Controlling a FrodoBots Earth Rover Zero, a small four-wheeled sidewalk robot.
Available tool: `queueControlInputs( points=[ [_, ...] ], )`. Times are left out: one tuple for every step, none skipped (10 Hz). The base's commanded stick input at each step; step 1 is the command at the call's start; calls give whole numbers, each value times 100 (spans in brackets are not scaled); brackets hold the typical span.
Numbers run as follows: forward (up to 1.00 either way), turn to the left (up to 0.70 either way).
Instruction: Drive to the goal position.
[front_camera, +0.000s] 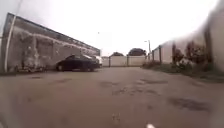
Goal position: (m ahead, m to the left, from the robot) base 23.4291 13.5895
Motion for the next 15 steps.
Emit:
queueControlInputs(
  points=[
    [70, 3],
    [70, 3],
    [70, 3],
    [70, 3],
    [70, 3],
    [70, 3],
    [70, 3],
    [70, 3],
    [70, 3],
    [70, 3],
    [70, 3],
    [70, 3],
    [70, 3],
    [70, 3],
    [70, 3]
  ],
)
